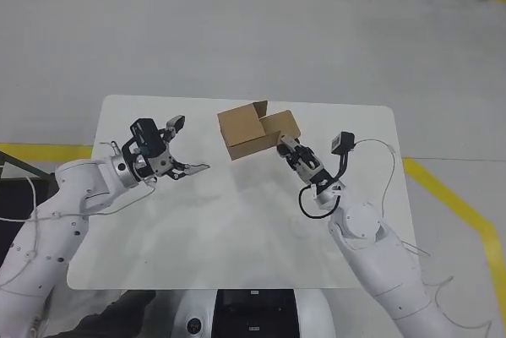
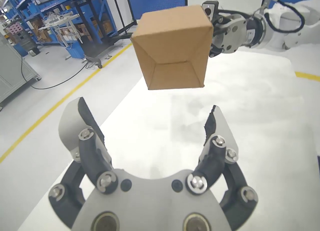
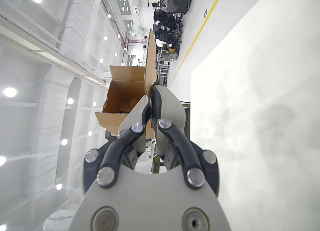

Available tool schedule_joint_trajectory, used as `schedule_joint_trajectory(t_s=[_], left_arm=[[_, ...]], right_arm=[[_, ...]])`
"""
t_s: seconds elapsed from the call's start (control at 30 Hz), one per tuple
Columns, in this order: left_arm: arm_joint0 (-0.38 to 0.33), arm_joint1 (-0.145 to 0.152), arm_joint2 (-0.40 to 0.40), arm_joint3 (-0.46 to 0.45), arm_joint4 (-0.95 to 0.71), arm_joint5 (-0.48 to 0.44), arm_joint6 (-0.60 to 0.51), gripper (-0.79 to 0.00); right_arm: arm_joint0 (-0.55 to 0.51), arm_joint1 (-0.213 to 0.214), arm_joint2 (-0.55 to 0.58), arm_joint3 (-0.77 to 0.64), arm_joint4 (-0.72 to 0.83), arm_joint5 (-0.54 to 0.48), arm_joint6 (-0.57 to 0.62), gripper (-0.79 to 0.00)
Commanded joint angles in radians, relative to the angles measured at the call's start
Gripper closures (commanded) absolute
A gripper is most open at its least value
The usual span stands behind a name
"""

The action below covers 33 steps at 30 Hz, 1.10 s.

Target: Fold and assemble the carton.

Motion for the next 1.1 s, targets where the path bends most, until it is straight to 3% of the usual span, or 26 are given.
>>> schedule_joint_trajectory(t_s=[0.0,0.17,0.43,1.07], left_arm=[[0.002,-0.001,0.008,0.013,0.045,-0.013,0.04,-0.785],[-0.018,-0.012,0.055,0.044,0.046,-0.068,0.077,-0.785],[-0.076,-0.04,0.142,0.085,-0.042,-0.089,0.021,-0.785],[-0.12,-0.083,0.231,0.138,-0.037,-0.086,0.07,-0.785]], right_arm=[[-0.022,0.0,0.001,-0.018,-0.012,0.017,-0.014,0.0],[-0.061,0.001,-0.008,-0.051,-0.065,0.046,-0.024,0.0],[-0.093,0.0,0.005,-0.052,-0.096,-0.037,-0.014,0.0],[-0.095,-0.016,0.001,0.0,-0.054,-0.069,0.009,0.0]])
